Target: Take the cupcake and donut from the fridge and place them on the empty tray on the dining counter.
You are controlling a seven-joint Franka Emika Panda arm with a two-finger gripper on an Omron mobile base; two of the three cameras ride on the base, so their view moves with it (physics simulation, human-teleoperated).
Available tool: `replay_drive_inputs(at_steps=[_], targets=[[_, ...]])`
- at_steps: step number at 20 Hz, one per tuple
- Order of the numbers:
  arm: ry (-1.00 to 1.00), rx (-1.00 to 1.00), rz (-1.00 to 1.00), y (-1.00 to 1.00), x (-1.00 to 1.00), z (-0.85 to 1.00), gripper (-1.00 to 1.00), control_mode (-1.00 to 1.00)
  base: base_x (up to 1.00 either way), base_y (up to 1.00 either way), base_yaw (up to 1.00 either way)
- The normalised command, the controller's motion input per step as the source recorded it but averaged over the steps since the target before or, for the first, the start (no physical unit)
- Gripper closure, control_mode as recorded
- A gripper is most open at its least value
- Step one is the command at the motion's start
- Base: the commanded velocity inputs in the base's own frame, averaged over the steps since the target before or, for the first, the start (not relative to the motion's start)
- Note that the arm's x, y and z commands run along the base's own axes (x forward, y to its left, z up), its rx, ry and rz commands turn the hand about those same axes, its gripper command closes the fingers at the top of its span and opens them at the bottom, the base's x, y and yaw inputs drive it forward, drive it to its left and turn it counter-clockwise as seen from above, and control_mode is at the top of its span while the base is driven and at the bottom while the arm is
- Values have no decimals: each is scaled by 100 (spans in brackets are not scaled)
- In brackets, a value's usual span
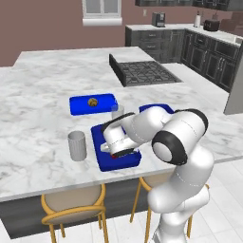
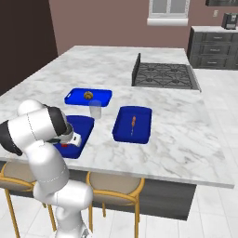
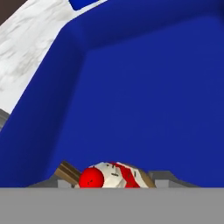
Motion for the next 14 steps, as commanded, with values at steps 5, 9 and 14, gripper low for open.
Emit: replay_drive_inputs(at_steps=[5, 9, 14], targets=[[0, 0, 0, 15, 0, -6, -100, -100, 0, 0, 0], [0, 0, 0, 0, -6, 0, -100, -100, 0, 0, 0], [2, 0, 0, 0, 0, 0, -100, -100, 0, 0, 0]])
